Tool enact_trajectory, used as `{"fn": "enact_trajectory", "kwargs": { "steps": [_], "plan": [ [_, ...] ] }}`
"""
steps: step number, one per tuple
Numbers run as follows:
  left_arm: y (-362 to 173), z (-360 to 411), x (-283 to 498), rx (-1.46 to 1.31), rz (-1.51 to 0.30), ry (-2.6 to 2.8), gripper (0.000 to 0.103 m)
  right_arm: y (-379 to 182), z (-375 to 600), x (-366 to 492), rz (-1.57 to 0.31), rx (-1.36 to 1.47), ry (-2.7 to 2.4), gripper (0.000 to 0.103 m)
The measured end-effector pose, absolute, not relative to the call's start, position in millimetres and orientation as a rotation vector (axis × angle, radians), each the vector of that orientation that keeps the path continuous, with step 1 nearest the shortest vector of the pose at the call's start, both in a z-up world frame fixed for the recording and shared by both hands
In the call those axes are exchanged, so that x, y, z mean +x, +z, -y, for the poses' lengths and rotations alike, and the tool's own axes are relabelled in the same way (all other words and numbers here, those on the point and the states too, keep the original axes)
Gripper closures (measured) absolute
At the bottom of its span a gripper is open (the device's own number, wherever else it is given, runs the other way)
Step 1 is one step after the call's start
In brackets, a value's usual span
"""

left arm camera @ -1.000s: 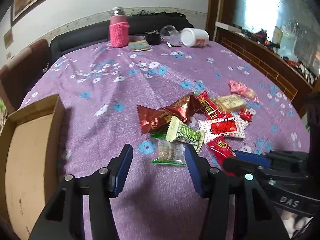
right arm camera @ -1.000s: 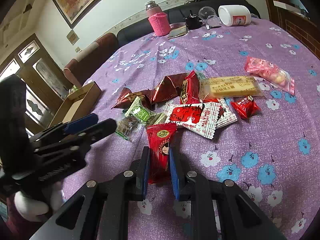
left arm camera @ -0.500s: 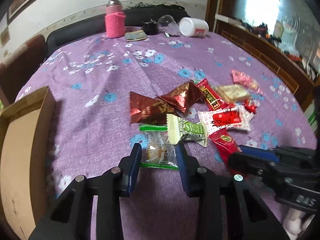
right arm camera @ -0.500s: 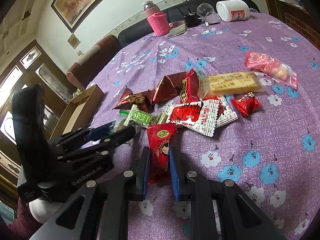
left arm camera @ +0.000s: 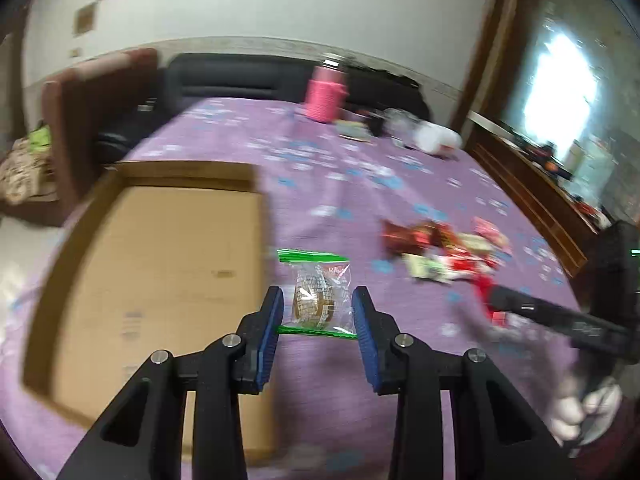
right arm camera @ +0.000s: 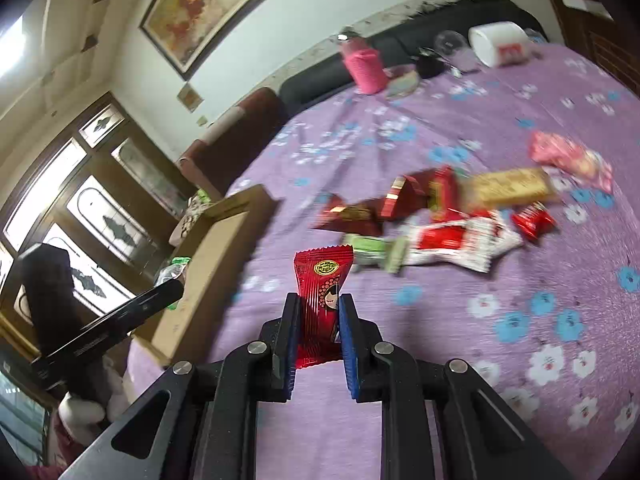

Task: Organize snacks
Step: 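Carry both snacks to the cardboard tray and open both tools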

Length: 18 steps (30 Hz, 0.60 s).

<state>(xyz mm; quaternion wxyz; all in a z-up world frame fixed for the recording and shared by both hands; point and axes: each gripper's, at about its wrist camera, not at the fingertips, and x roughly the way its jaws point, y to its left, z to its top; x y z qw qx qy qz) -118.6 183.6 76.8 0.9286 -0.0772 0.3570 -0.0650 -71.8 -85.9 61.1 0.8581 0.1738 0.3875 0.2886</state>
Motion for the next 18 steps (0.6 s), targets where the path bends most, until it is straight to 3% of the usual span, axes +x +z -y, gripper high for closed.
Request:
{"fn": "enact_trajectory", "kwargs": {
  "steps": [10,18],
  "plan": [
    [56.1,-290.9,-135.1,-0.264,-0.744,0.095,0.068,89.5,-47.5,-68.0,-0.877,0.236,0.801,0.082],
    [41.3,-330.8,-136.7,-0.295,-0.782,0.157,0.068,60.7,-148.6,-57.1,-0.994,0.133,0.878,0.082]
  ]
}}
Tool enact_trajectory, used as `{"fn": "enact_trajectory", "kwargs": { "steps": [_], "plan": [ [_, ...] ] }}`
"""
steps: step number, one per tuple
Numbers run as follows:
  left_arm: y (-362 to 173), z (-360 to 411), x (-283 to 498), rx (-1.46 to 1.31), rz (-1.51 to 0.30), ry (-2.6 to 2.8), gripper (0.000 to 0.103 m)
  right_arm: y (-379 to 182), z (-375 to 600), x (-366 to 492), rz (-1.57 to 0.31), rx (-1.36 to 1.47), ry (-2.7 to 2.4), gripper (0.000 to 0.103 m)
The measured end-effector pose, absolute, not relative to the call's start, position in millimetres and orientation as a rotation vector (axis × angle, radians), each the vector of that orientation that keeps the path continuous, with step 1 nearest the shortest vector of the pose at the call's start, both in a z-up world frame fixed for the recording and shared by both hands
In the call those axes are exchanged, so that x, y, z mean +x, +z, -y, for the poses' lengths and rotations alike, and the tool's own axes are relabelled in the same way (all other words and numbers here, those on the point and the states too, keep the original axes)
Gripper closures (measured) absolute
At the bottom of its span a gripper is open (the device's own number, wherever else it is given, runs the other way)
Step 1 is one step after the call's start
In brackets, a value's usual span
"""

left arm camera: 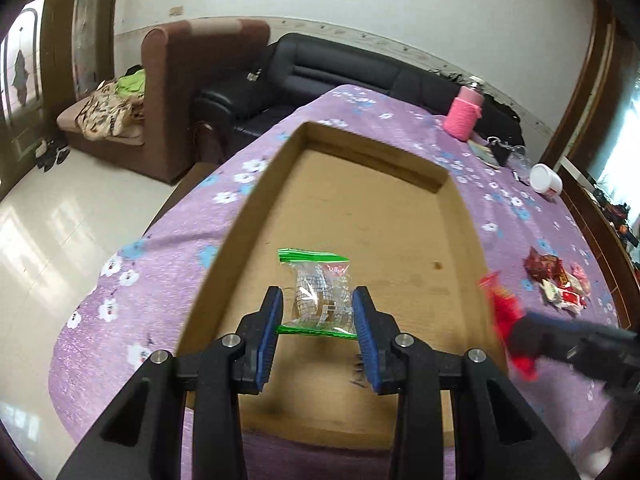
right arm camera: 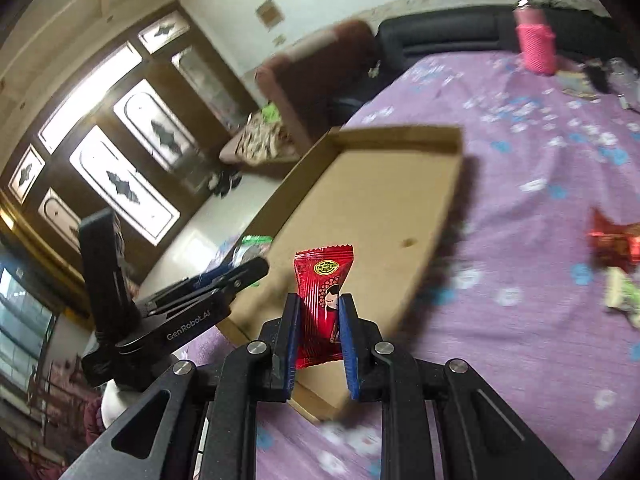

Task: Organize snacks
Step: 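Carry both snacks to the cardboard tray and open both tools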

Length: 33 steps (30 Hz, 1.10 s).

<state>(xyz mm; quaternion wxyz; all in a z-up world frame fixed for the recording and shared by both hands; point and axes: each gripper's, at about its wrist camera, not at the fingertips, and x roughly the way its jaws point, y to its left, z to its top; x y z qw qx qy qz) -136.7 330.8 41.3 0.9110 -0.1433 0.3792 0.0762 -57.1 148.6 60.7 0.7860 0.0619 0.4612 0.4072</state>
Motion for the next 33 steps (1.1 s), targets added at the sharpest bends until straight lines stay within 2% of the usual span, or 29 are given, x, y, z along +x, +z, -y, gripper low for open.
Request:
{"fn": "enact_trajectory", "kwargs": {
  "steps": [10,13,16,18,23,28,29,30,31,32,33],
  "plan": [
    [33.5,-346.2,-140.3,-0.343,-0.794,0.175,0.067,25.6,-207.3,-52.7,-1.075,0.035,0.882,0.081],
    [37.3,-349.2,-145.4,-0.377,-0.781,0.174,0.055,23.5,-208.4,-51.5,-1.081,0.032,0.867,0.080],
    [46.5,-348.2,-150.3,-0.376,-0.751,0.170,0.053,26.7,-203.6,-53.3,-1.063,0.043,0.869,0.080],
    [54.8,-345.8,-155.0,-0.368,-0.728,0.172,0.046,34.2,-200.8,-57.5,-1.040,0.046,0.871,0.077],
    [77.9,-337.0,-169.4,-0.370,-0.671,0.178,0.039,51.8,-173.8,-67.2,-0.973,0.084,0.870,0.076],
    [101.4,-315.6,-178.2,-0.378,-0.619,0.124,0.031,82.6,-118.4,-81.0,-0.803,0.115,0.766,0.076],
    [106.2,-308.0,-178.9,-0.383,-0.609,0.101,0.025,89.2,-110.3,-84.1,-0.765,0.113,0.736,0.074],
    [109.6,-301.2,-178.9,-0.386,-0.602,0.079,0.019,96.2,-93.2,-88.9,-0.707,0.115,0.683,0.063],
    [113.3,-290.6,-178.4,-0.386,-0.598,0.045,0.017,100.5,-77.3,-91.3,-0.663,0.124,0.638,0.038],
    [115.2,-281.6,-178.5,-0.380,-0.599,0.016,0.016,104.8,-57.7,-93.5,-0.611,0.147,0.581,0.029],
    [116.7,-273.0,-178.3,-0.373,-0.600,-0.016,0.016,107.7,-37.7,-94.5,-0.568,0.175,0.522,0.013]
  ]
}}
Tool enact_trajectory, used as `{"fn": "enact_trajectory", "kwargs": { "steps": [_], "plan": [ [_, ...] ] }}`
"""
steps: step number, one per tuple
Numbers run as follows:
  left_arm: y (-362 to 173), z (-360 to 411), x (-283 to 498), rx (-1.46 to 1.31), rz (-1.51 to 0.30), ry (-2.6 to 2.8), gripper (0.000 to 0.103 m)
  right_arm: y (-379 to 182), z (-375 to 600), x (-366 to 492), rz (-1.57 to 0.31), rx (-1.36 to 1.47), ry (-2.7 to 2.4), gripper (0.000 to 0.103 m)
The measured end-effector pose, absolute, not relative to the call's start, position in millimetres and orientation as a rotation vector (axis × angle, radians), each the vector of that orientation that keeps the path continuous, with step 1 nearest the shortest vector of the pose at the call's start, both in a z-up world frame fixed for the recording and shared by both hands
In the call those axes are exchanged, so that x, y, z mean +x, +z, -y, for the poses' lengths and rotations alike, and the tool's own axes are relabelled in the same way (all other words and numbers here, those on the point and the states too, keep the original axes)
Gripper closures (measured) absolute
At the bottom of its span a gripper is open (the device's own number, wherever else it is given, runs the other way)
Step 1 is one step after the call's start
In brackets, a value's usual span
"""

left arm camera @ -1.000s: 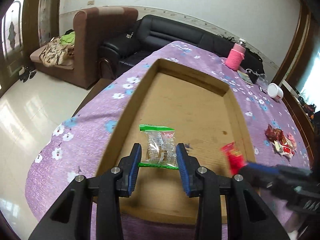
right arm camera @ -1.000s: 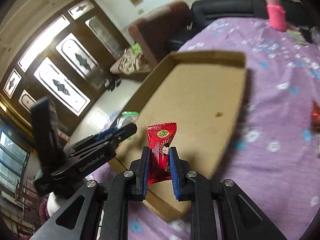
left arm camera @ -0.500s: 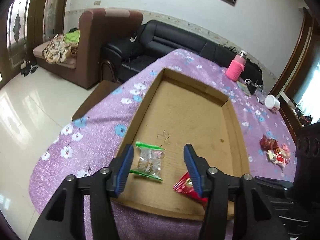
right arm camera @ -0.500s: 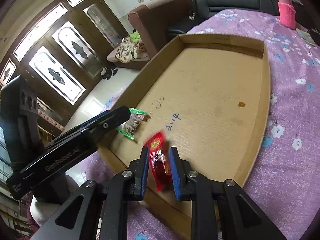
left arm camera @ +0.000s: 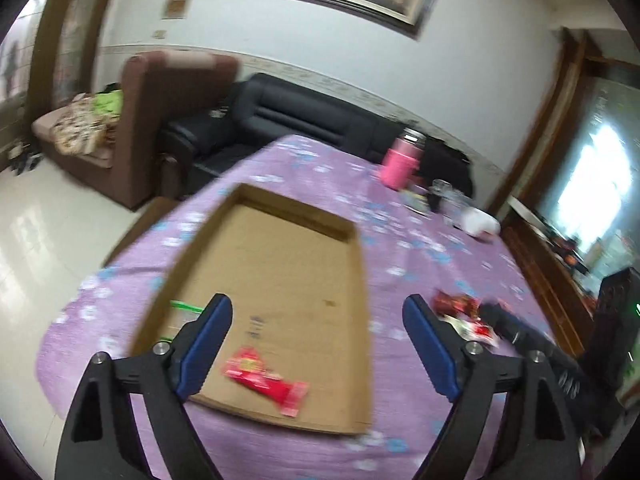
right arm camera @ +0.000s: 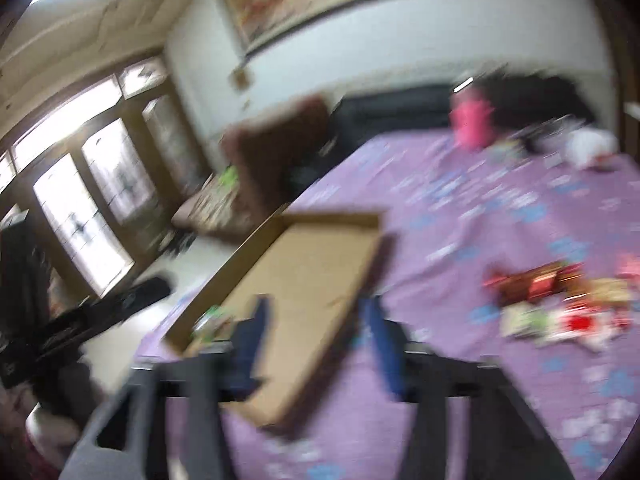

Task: Organize snacks
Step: 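Carry both snacks to the cardboard tray and open both tools, then grasp the red-and-white biscuit pack with the right tool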

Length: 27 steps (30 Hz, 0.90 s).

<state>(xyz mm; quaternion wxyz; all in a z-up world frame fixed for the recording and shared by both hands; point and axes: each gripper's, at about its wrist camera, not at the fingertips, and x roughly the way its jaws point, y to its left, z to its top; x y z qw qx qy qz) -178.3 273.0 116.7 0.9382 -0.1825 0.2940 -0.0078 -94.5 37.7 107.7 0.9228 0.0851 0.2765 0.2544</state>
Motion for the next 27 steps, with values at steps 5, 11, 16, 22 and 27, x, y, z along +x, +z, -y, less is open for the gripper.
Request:
{"fn": "enact_trajectory", "kwargs": {
  "steps": [5,11,16,22,27],
  "plan": [
    [113.8,-218.0,-171.8,-0.317,-0.623,-0.200,0.016,105.5,52.5,-75.3,-0.635,0.282,0.313,0.010],
    [109.8,-183.4,-167.6,-0.238,-0.639,-0.256,0.016,104.4,115.3,-79.4,-0.606,0.280,0.182,0.011],
    [105.2,-179.8,-165.4,-0.237,-0.656,-0.244,0.016,92.8,142.5,-58.0,-0.669,0.291,0.173,0.025],
    [104.9,-185.3,-161.9,-0.260,-0.668,-0.202,0.016,73.8,159.3,-28.7,-0.761,0.320,0.210,0.057],
    [99.5,-184.6,-159.2,-0.267,-0.681,-0.202,0.016,52.6,146.4,6.2,-0.878,0.338,0.299,0.057]
  ]
}}
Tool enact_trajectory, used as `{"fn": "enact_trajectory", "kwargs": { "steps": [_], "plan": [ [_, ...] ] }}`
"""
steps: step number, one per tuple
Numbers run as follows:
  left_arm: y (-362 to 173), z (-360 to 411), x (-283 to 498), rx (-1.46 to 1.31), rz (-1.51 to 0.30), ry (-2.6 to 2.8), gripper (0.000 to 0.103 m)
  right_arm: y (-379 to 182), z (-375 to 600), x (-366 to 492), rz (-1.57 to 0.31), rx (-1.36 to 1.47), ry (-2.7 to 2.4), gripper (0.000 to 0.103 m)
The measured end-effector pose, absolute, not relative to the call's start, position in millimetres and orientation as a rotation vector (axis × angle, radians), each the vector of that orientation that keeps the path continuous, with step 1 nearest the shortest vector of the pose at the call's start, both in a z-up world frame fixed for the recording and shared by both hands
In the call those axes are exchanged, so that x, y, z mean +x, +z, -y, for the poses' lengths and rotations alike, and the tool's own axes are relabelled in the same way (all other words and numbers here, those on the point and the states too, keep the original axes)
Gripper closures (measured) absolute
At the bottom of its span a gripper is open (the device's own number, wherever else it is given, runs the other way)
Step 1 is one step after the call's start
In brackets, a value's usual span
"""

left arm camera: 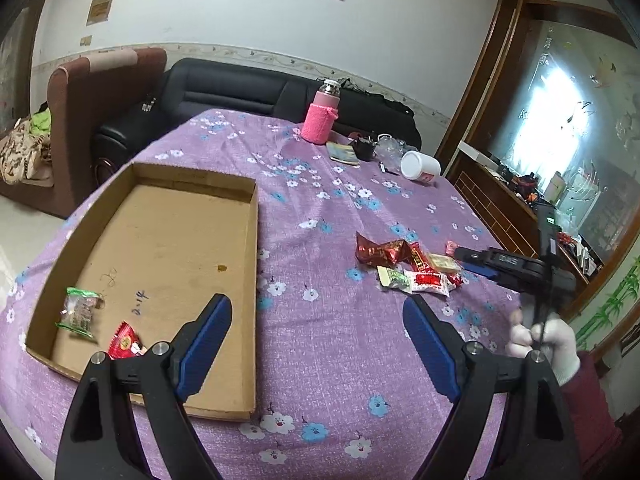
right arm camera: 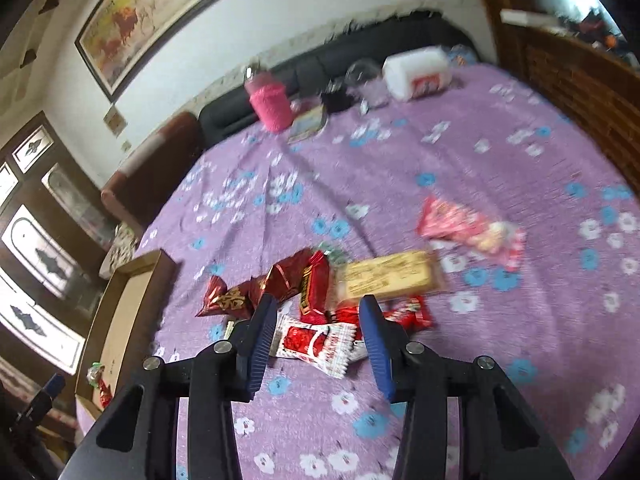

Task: Organize snacks
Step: 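Grasp the red-and-white biscuit pack with the right tool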

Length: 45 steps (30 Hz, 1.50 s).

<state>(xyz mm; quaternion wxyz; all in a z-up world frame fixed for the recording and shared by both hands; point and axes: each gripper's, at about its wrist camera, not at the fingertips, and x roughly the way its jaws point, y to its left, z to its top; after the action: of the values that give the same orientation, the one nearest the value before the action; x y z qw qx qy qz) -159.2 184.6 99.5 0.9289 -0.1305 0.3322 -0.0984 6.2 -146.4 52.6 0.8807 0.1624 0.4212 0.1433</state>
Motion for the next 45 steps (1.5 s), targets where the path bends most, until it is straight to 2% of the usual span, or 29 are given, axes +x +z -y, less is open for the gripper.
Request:
{"fn": "enact_trajectory", "kwargs": {
  "steps": [7,13,19,27,33,35,36,45],
  "plan": [
    [96.2,-185.5,-157.2,-0.268,-0.694,-0.208,0.016,26.0,128.1,30.9,-0.975,0.334,0.311,0.057],
    [94.9,-188.4,-156.4,-0.280,-0.692,-0.214,0.016,23.1,128.2,9.2,-1.060,0.436,0.481,0.056],
    [92.6,-179.1,-156.5,-0.273,-0.704,-0.238,0.016,40.9,117.8,-15.9,-1.004,0.323,0.493,0.056],
    [97.3,-170.0,-163.3,-0.241,-0.700,-0.242,0.016,25.7,83.7,-16.6,-1.003,0.112,0.373,0.056],
    [97.3,-160.7,-159.7,-0.225,-0.711,-0.247,0.016,15.6,83.6,-14.2,-0.999,0.114,0.338,0.057],
    [96.3,-157.2,-158.3,-0.219,-0.716,-0.251,0.016,14.9,83.9,-14.4,-0.995,0.113,0.327,0.064],
    [96.1,-155.7,-157.4,-0.216,-0.719,-0.253,0.016,14.0,84.3,-14.5,-0.996,0.114,0.326,0.074],
    [92.2,-124.3,-140.8,-0.126,-0.752,-0.299,0.016,16.9,105.2,-32.3,-0.940,0.199,0.341,0.076]
  ]
}}
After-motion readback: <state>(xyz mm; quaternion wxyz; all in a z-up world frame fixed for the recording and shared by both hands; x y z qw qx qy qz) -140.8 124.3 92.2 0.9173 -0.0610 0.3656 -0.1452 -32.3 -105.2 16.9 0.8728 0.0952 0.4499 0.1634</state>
